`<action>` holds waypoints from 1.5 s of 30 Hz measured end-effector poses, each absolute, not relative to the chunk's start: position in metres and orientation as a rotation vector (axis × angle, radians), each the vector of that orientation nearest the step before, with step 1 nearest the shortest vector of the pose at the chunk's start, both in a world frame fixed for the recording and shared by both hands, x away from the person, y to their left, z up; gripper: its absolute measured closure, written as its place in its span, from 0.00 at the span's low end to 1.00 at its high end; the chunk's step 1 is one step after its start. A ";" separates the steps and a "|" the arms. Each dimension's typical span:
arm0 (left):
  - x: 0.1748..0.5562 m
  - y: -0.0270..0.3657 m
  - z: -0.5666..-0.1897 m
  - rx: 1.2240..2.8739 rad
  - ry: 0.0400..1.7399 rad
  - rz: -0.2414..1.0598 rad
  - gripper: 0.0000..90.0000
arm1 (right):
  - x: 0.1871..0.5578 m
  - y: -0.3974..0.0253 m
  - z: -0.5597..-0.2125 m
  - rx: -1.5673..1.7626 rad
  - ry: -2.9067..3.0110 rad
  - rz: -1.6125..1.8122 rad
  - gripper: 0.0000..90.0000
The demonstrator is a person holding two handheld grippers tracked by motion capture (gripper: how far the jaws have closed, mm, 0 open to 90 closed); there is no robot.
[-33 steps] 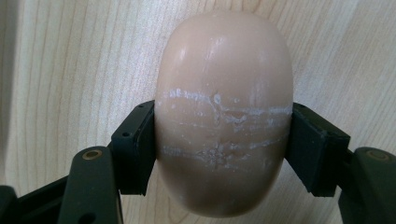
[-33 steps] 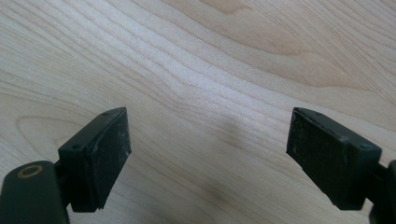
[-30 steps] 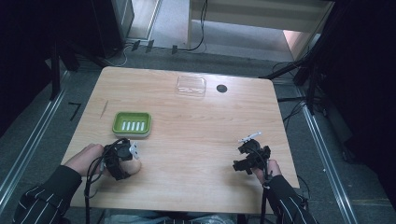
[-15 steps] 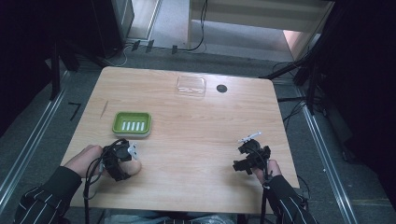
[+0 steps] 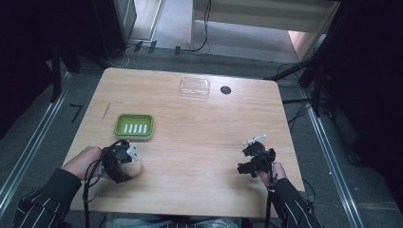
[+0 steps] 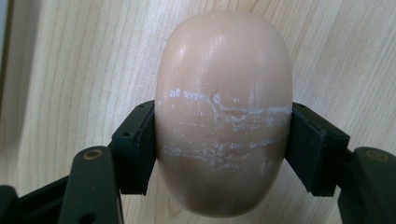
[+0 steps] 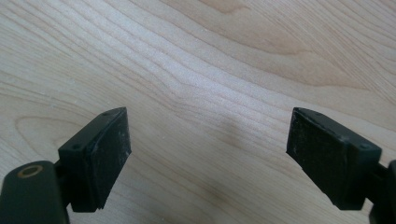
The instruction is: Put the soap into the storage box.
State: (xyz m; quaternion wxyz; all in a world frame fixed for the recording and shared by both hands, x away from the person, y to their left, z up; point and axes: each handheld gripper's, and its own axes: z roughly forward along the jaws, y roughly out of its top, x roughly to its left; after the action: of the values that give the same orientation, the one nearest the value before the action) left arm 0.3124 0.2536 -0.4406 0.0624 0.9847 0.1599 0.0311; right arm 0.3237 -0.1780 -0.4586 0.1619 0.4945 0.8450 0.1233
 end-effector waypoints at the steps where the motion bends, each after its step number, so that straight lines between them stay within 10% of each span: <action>1: 0.313 0.254 -0.439 2.973 0.488 0.092 0.36 | 0.324 -0.178 -0.459 1.412 2.411 0.349 0.16; 45: 0.331 0.275 -0.407 2.880 0.518 0.184 0.36 | 0.325 -0.177 -0.460 1.409 2.412 0.354 0.16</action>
State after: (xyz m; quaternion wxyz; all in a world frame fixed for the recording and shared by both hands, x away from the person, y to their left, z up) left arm 0.3308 0.2750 -0.4069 0.1048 0.9768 0.1759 0.0623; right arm 0.3245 -0.1771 -0.4602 0.1623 0.4938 0.8452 0.1240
